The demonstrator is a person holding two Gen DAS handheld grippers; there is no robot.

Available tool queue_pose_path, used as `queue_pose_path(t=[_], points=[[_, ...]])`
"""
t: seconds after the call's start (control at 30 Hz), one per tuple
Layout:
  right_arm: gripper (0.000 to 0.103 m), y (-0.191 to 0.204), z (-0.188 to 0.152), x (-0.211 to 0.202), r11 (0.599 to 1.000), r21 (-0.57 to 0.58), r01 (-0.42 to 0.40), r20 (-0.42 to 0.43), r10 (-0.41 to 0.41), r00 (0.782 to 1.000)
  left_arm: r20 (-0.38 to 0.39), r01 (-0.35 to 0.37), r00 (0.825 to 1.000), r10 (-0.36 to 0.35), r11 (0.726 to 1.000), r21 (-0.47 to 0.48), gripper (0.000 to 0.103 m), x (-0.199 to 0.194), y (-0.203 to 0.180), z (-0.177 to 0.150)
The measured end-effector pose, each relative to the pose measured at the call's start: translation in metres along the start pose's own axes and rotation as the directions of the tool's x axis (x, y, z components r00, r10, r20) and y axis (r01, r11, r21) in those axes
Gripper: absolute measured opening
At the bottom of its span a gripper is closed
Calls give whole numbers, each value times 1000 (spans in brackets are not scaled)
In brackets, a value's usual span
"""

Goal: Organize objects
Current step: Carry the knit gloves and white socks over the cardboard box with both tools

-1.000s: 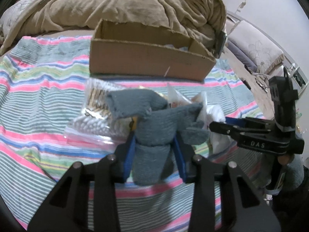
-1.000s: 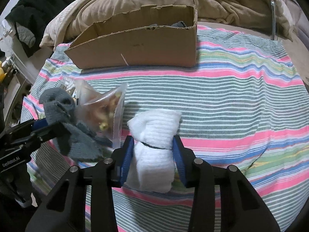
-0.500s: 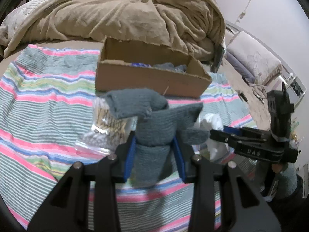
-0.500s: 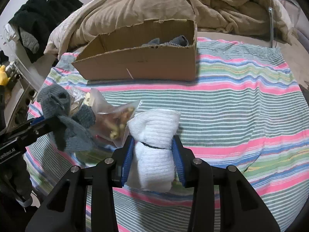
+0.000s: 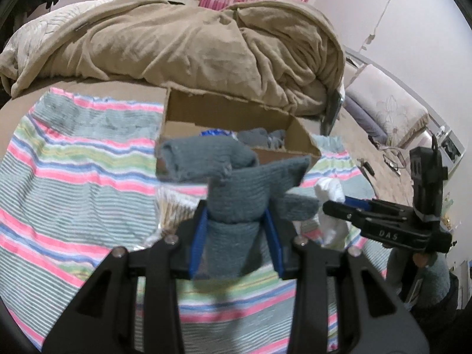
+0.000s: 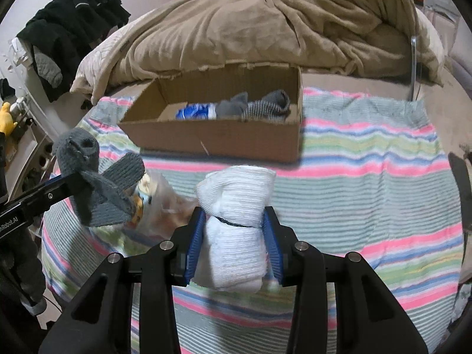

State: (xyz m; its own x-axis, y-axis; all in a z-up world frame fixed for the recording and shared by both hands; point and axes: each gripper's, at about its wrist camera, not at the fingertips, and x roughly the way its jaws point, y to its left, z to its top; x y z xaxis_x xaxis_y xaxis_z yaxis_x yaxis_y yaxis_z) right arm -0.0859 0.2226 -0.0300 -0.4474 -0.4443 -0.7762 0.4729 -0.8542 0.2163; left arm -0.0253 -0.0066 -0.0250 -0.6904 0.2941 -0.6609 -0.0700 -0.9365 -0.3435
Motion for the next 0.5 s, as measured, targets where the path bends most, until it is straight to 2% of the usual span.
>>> queue_pose_path(t=[0.5], points=[[42, -5, 35, -13, 1000, -9, 24, 53, -24, 998, 56, 0, 998, 0, 1000, 5, 38, -5, 5, 37]])
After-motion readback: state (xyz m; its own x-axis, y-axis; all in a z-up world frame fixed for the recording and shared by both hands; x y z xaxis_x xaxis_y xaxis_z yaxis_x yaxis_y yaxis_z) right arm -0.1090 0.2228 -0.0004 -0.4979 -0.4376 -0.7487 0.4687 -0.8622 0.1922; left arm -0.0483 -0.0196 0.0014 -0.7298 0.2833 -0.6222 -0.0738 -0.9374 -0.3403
